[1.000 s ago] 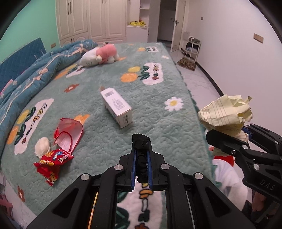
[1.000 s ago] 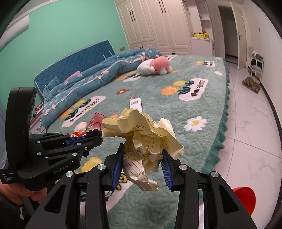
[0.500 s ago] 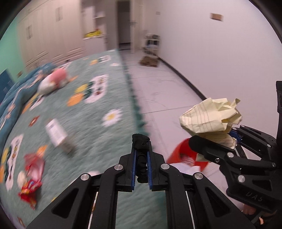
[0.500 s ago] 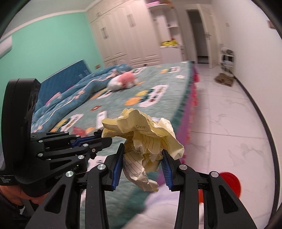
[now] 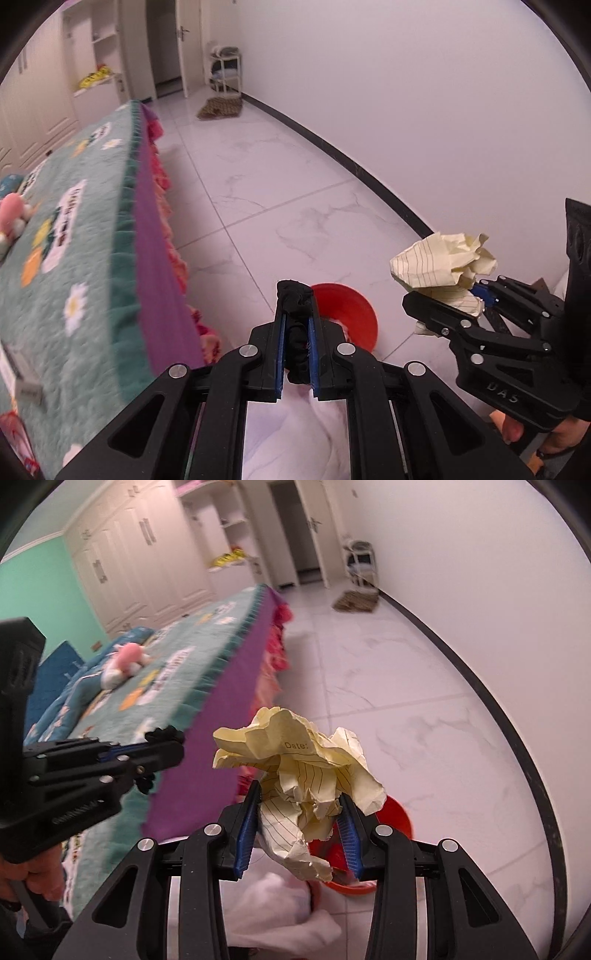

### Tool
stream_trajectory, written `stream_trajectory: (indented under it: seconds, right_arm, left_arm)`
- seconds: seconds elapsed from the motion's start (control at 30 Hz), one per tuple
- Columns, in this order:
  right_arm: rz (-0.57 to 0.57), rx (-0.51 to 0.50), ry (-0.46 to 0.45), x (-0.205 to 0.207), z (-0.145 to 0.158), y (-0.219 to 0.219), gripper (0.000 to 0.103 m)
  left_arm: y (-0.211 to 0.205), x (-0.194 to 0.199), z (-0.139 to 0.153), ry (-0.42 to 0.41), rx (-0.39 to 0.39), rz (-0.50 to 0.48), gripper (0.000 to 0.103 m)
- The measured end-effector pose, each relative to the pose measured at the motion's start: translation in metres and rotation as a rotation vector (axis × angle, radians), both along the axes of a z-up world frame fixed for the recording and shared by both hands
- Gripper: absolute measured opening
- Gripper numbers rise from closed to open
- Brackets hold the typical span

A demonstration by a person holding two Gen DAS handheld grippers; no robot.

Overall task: Collect trash
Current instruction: 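Carry the paper and hair tie with both tools to the orange bucket, then open both tools to drop the paper and hair tie into the bucket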

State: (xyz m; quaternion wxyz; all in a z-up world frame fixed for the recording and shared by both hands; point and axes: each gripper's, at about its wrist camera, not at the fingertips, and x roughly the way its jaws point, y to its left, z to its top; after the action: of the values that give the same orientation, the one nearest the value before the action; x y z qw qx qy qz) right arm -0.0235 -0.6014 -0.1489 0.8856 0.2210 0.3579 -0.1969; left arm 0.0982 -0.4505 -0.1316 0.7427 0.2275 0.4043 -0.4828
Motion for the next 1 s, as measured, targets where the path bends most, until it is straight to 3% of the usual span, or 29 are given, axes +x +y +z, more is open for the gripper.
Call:
stream_trajectory:
  seconds: [0.33, 0.57, 0.77, 1.0]
  right_arm:
    - [-0.047, 0.058, 0.127, 0.023, -0.083, -0.055, 0.042]
    - [-0.064, 0.078, 0.232, 0.038, -0.133, -0.069, 0.059]
    - [-0.105, 0.093, 0.206, 0.025, -0.132, -0.07, 0.059]
    - [-0.205, 0.115, 0.121, -0.006, -0.106, -0.077, 0.061]
  left_arm:
    - [-0.044, 0.01, -0.042, 0.054, 0.086, -0.026, 0.012]
    - [-0.054, 0.013, -0.057, 0.07, 0.134, -0.036, 0.012]
    - [-0.064, 0.01, -0.068, 0.083, 0.158, -0.043, 0.012]
    - [-0.09, -0.004, -0.083, 0.129, 0.176, -0.093, 0.013]
